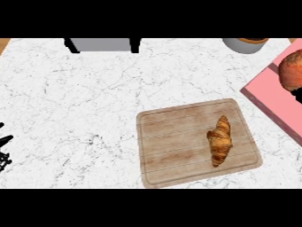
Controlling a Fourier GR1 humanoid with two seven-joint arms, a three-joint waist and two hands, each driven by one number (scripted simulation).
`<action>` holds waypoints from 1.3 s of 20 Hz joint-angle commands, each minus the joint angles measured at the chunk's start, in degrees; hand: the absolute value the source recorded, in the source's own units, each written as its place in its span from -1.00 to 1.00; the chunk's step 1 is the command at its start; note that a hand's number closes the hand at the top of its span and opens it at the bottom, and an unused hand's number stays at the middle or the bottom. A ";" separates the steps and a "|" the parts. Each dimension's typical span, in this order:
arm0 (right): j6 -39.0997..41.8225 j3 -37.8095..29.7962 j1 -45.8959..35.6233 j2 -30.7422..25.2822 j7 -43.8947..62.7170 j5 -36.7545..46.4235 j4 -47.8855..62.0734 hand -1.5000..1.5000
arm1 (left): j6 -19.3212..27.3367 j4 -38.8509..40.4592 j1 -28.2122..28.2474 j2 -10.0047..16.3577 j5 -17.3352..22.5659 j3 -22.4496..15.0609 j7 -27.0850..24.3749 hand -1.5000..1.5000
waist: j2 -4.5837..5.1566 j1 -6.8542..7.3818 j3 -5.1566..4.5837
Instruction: Pick the squash from the cutting board and place it in the cardboard box
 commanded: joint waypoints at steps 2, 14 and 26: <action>-1.17 -2.69 1.35 -2.08 -6.31 -1.03 3.29 1.00 | 0.44 -7.70 -8.41 -4.25 0.47 -5.02 -8.12 0.00 | -0.30 -0.65 1.08; -4.73 -4.15 9.41 2.17 -18.25 -5.09 19.05 1.00 | -1.49 -6.29 -8.25 -7.39 -1.90 -5.10 -10.90 0.00 | 0.08 0.44 1.16; -11.23 -10.40 9.33 5.36 -30.88 -9.60 29.69 -1.00 | -2.28 -4.74 -9.84 -7.51 -3.45 -3.42 -11.21 0.00 | -0.20 0.54 1.24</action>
